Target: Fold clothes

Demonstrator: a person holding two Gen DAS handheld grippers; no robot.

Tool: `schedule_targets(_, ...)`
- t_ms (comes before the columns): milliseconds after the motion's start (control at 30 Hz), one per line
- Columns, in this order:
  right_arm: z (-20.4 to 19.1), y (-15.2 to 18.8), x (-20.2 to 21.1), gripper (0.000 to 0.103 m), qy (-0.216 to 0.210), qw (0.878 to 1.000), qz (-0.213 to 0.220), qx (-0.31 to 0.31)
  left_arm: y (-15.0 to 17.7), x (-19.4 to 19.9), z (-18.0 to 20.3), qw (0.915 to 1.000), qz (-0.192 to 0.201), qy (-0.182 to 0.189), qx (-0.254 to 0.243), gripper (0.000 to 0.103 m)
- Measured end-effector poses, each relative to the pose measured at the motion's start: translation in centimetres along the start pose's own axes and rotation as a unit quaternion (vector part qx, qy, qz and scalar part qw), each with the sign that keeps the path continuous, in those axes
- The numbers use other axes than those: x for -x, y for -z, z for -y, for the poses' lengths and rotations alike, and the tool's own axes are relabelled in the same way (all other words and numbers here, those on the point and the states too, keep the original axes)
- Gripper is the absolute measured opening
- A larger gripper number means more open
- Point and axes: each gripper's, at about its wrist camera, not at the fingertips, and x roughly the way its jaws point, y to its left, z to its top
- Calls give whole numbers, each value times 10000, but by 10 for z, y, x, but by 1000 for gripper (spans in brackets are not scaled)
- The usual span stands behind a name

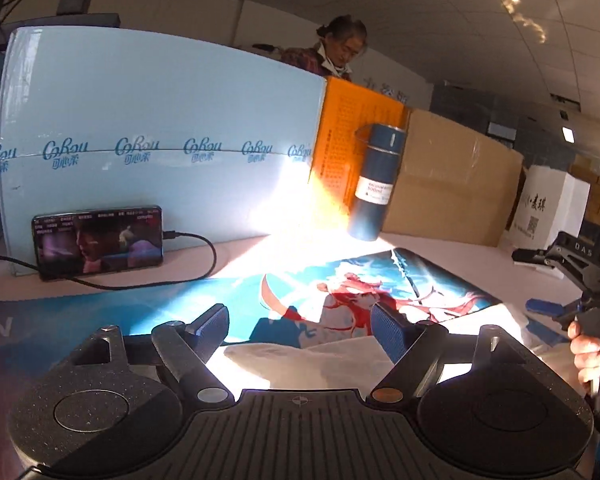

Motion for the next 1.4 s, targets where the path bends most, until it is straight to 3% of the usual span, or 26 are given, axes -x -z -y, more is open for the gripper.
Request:
schedule_targets(100, 3, 4, -15, 100, 137, 9994, -326, -19, 12, -15, 17, 9973, -538, -26, -496, 86)
schedule_targets(200, 14, 6, -22, 100, 344, 9980, -524, -78, 24, -30, 33, 9893, -1074, -52, -990, 87)
schedule_targets(333, 24, 3, -20, 101, 30, 9979, -626, -157, 27, -32, 32, 9887, -1149, -126, -954, 94)
schedule_targets(467, 30, -6, -10, 101, -419, 9962, -758, -125, 23, -10, 42, 9898, -587, -548, -1176, 94)
schedule_targets(567, 32, -18, 3, 101, -624, 9957, -648, 213, 18, 10, 62, 9859, -29, -701, -1516, 94)
schedule_targets(667, 33, -34, 5, 101, -380, 9939, -551, 876, 18, 25, 94, 9817, 391, -334, -1834, 94)
schedule_targets(733, 40, -43, 0, 101, -242, 9926, -544, 1060, 23, 25, 118, 9790, 371, 64, -2002, 94)
schedule_targets(833, 52, -55, -11, 101, -387, 9907, -766, 1053, 40, 13, 157, 9650, 159, 563, -2557, 95)
schedule_targets(933, 56, -59, -27, 101, -758, 9837, -1140, 1165, 53, -4, 192, 9427, -34, 834, -3231, 95)
schedule_targets(1033, 55, -56, -42, 101, -720, 9745, -1496, 1509, 64, -23, 217, 9262, -65, 765, -3691, 95)
schedule_targets(1133, 59, -50, -52, 99, -571, 9683, -1682, 1759, 69, -37, 229, 9225, -65, 742, -3788, 95)
schedule_targets(1333, 61, -40, -56, 99, -838, 9494, -1972, 2298, 69, -52, 255, 9161, 50, 1039, -3873, 95)
schedule_targets(1400, 59, -42, -57, 98, -908, 9436, -2088, 2405, 72, -55, 269, 9086, 178, 1130, -4018, 95)
